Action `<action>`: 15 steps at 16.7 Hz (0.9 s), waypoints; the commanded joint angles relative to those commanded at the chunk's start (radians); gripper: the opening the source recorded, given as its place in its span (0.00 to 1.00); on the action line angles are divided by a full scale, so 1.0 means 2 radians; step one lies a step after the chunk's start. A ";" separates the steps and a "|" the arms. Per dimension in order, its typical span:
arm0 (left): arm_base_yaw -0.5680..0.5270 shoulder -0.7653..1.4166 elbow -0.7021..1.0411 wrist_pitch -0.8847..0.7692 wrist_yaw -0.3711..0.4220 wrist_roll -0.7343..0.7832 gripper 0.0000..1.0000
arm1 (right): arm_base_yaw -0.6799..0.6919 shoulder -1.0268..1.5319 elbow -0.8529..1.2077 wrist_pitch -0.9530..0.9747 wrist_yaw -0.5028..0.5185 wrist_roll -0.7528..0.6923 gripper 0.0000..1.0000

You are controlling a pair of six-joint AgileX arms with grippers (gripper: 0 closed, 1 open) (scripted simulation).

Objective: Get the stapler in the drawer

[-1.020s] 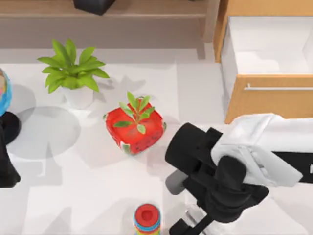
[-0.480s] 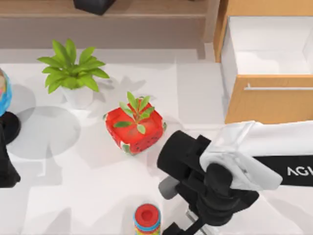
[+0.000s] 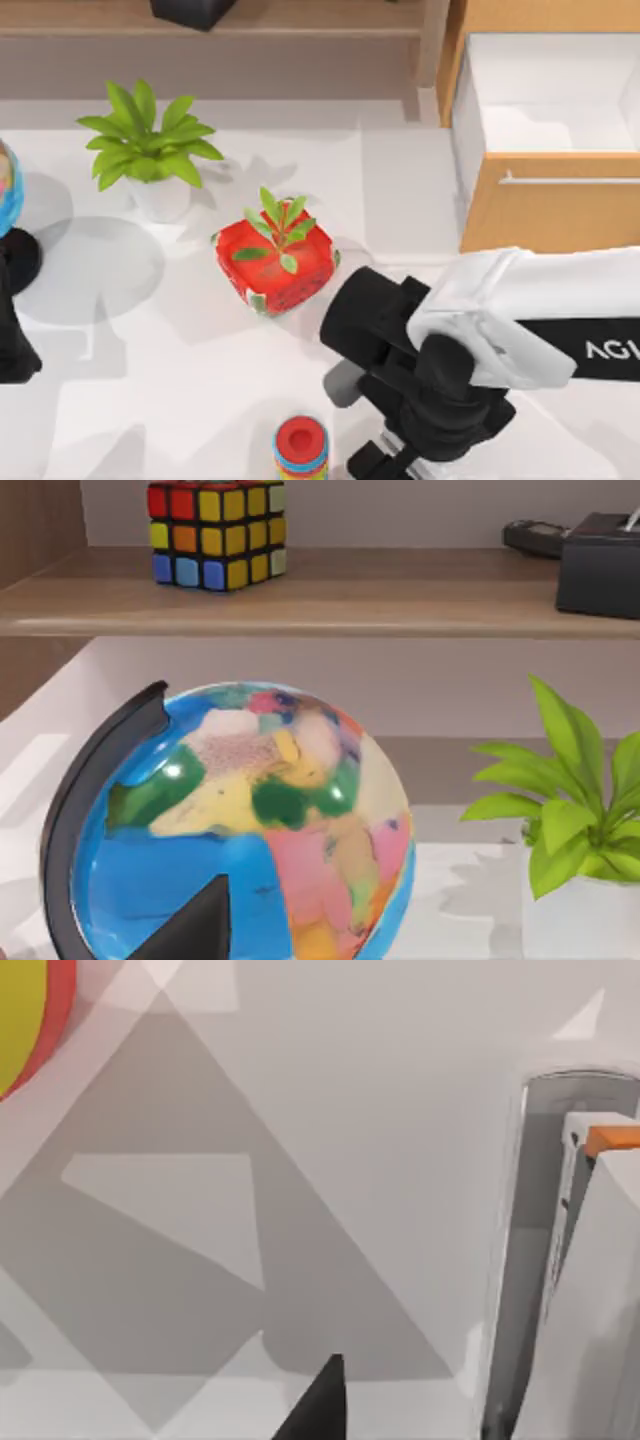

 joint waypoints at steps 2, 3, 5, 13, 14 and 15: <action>0.000 0.000 0.000 0.000 0.000 0.000 1.00 | 0.000 0.000 0.000 0.000 0.000 0.000 0.32; 0.000 0.000 0.000 0.000 0.000 0.000 1.00 | 0.000 0.000 0.000 0.000 0.000 0.000 0.25; 0.000 0.000 0.000 0.000 0.000 0.000 1.00 | 0.000 0.000 0.000 0.000 0.000 0.000 0.10; 0.000 0.000 0.000 0.000 0.000 0.000 1.00 | 0.000 0.000 0.000 0.000 0.000 0.000 0.00; 0.000 0.000 0.000 0.000 0.000 0.000 1.00 | 0.000 0.000 0.000 0.000 0.000 0.000 0.00; 0.000 0.000 0.000 0.000 0.000 0.000 1.00 | -0.001 0.000 0.000 0.000 0.000 0.000 0.00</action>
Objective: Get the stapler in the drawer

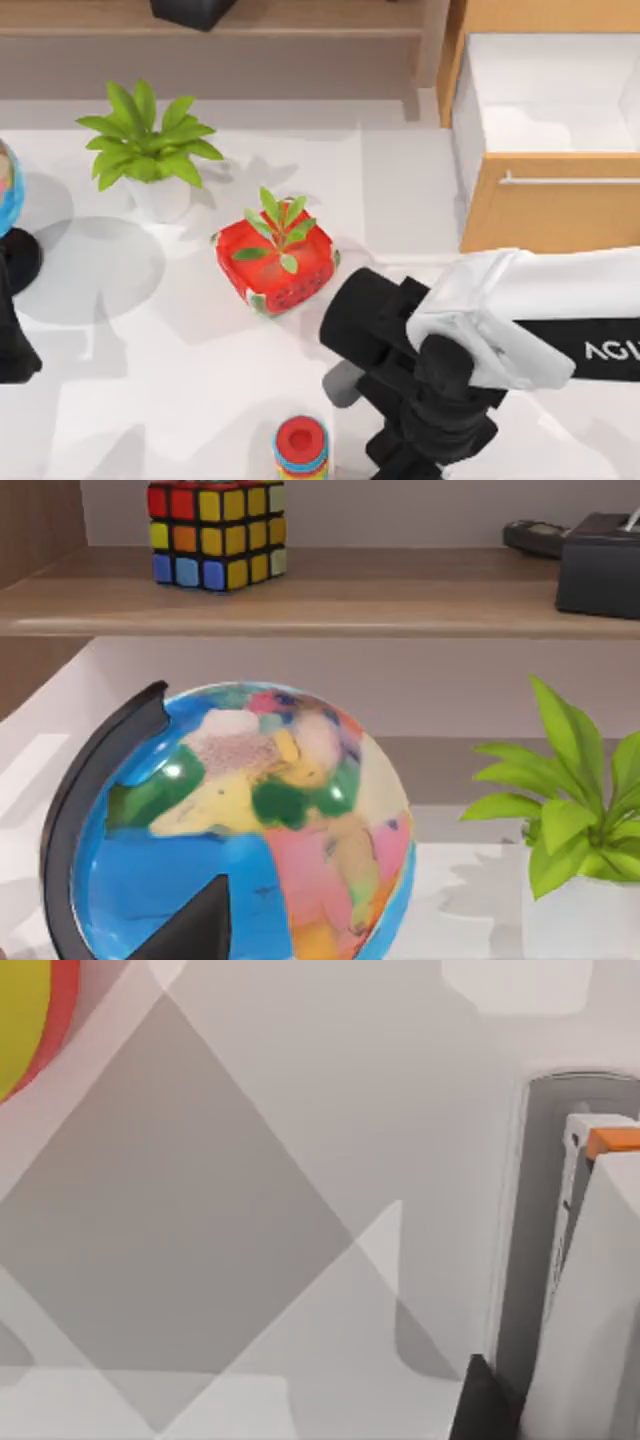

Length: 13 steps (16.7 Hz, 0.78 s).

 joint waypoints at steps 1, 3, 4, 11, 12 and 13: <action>0.000 0.000 0.000 0.000 0.000 0.000 1.00 | -0.001 0.000 -0.001 0.000 0.000 -0.001 0.00; 0.000 0.000 0.000 0.000 0.000 0.000 1.00 | -0.015 -0.003 -0.011 0.002 -0.001 -0.008 0.00; 0.000 0.000 0.000 0.000 0.000 0.000 1.00 | -0.022 -0.003 -0.019 0.002 -0.002 -0.012 0.00; 0.000 0.000 0.000 0.000 0.000 0.000 1.00 | -0.044 0.001 -0.019 -0.039 -0.010 -0.025 0.00; 0.000 0.000 0.000 0.000 0.000 0.000 1.00 | -0.044 -0.007 -0.008 -0.044 -0.008 -0.023 0.00; 0.000 0.000 0.000 0.000 0.000 0.000 1.00 | -0.041 -0.015 0.002 -0.049 -0.006 -0.019 0.00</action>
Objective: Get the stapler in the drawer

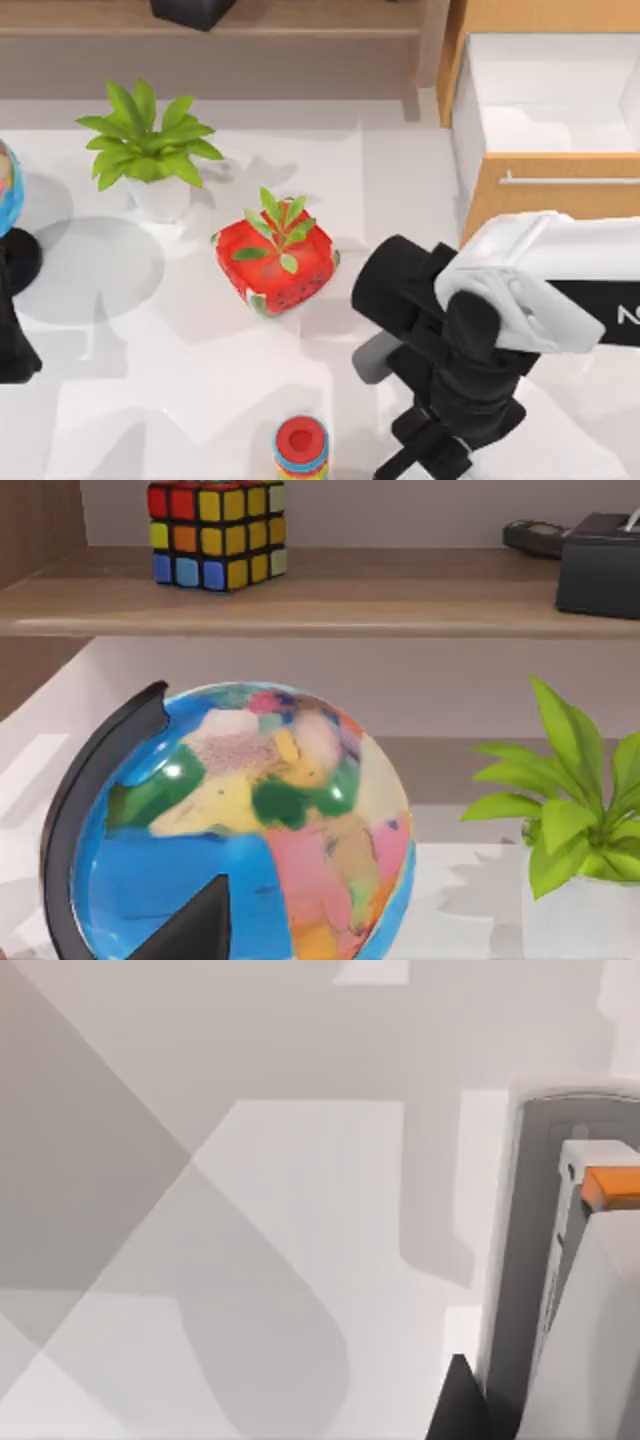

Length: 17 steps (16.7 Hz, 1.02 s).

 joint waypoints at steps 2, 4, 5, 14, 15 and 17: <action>0.000 0.000 0.000 0.000 0.000 0.000 1.00 | 0.017 -0.012 0.016 -0.007 0.004 0.009 0.00; 0.000 0.000 0.000 0.000 0.000 0.000 1.00 | 0.036 -0.014 0.028 -0.011 0.006 0.016 0.00; 0.000 0.000 0.000 0.000 0.000 0.000 1.00 | 0.041 -0.014 0.029 -0.011 0.006 0.018 0.00; 0.000 0.000 0.000 0.000 0.000 0.000 1.00 | -0.009 -0.048 0.079 -0.028 0.031 0.003 0.00; 0.000 0.000 0.000 0.000 0.000 0.000 1.00 | -0.031 -0.055 0.104 -0.031 0.042 -0.001 0.00; 0.000 0.000 0.000 0.000 0.000 0.000 1.00 | -0.082 -0.061 0.169 -0.040 0.064 -0.007 0.00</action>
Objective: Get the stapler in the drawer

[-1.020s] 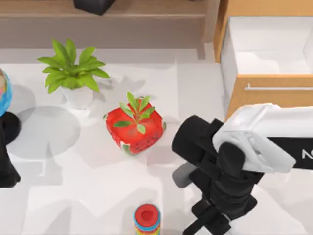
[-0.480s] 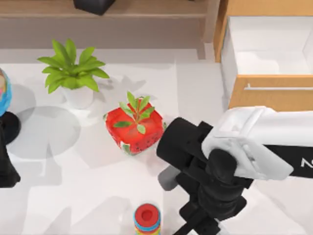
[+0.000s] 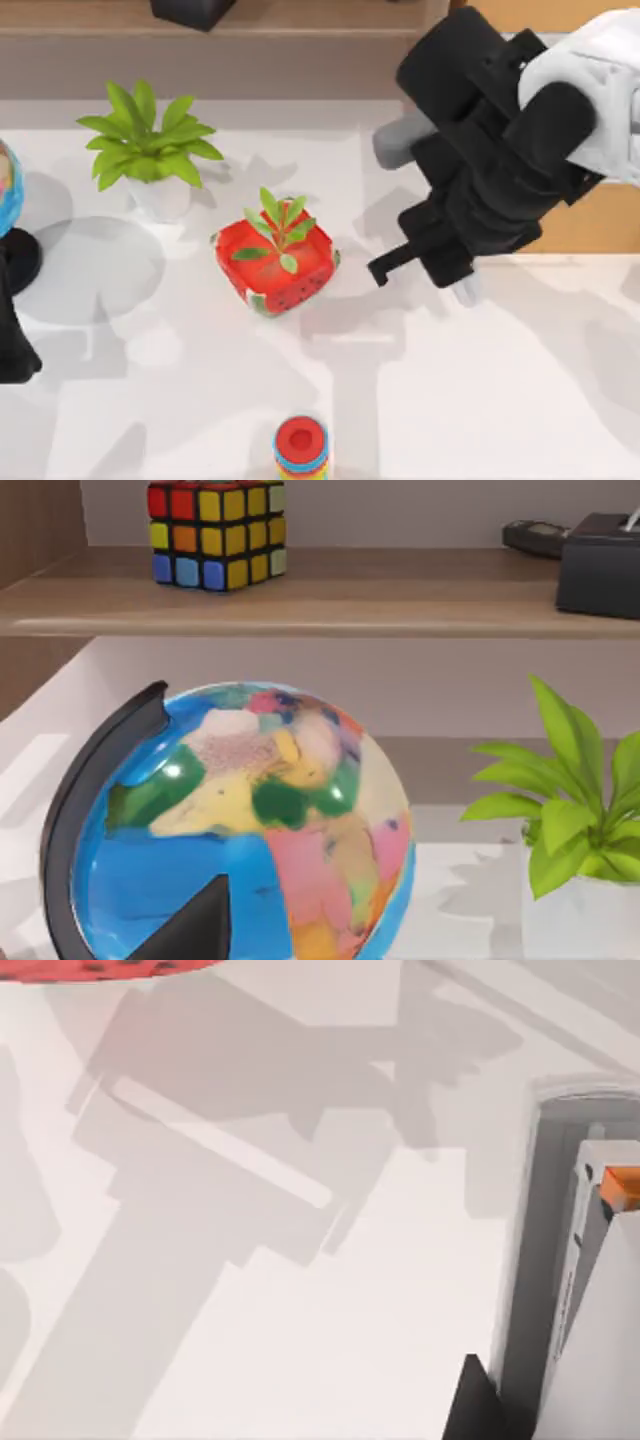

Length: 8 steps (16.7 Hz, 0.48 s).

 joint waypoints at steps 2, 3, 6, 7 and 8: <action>0.000 0.000 0.000 0.000 0.000 0.000 1.00 | -0.053 0.007 0.076 -0.018 0.019 -0.004 0.00; 0.000 0.000 0.000 0.000 0.000 0.000 1.00 | -0.079 0.016 0.116 -0.031 0.027 -0.006 0.00; 0.000 0.000 0.000 0.000 0.000 0.000 1.00 | -0.147 0.068 0.236 -0.078 0.040 -0.014 0.00; 0.000 0.000 0.000 0.000 0.000 0.000 1.00 | -0.165 0.094 0.274 -0.095 0.040 -0.018 0.00; 0.000 0.000 0.000 0.000 0.000 0.000 1.00 | -0.180 0.123 0.309 -0.111 0.038 -0.022 0.00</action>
